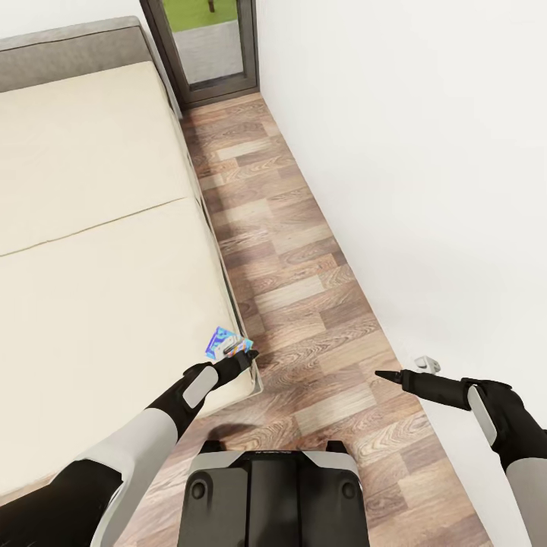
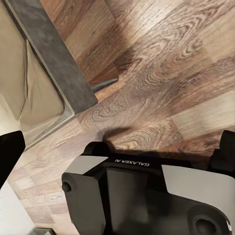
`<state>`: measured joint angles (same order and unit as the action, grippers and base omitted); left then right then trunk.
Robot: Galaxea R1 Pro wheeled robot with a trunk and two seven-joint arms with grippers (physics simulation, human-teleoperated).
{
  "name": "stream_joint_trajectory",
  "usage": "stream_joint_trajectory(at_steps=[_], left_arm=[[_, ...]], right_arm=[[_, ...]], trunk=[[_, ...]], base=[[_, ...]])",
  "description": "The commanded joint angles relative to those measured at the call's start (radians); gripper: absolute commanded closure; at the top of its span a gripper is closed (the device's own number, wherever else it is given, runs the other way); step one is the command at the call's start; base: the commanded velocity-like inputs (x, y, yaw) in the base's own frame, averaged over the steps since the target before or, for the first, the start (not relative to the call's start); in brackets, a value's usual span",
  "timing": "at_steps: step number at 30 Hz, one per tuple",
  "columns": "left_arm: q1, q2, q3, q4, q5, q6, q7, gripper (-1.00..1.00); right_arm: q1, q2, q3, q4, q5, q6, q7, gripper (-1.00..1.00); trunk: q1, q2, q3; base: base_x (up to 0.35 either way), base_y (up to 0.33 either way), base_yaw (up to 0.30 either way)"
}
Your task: Put all the toys in the child's room - the three board games (two on the bed and one on the table), the two jigsaw puzzles on the table, and the tennis ball on the table - inside the toy box on the table in the child's room.
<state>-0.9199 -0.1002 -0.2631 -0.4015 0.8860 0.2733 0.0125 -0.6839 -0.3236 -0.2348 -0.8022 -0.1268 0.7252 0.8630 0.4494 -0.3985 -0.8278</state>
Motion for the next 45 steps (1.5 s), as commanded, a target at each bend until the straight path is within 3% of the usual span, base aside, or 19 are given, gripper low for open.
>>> stream_joint_trajectory(at_steps=[1, 45], left_arm=[[0.000, 0.001, -0.004, 0.000, 0.005, 0.002, 0.001, -1.00], [0.014, 0.002, -0.006, -0.021, 0.010, 0.001, -0.011, -1.00]], right_arm=[[0.000, 0.000, -0.001, 0.000, -0.005, 0.007, 0.001, -1.00], [0.000, -0.001, -0.001, 0.000, -0.003, 0.007, 0.001, -1.00]], trunk=[[0.001, -0.001, -0.001], [0.001, -0.001, -0.001]], base=[[0.000, 0.000, -0.015], [0.000, 0.000, -0.003]])
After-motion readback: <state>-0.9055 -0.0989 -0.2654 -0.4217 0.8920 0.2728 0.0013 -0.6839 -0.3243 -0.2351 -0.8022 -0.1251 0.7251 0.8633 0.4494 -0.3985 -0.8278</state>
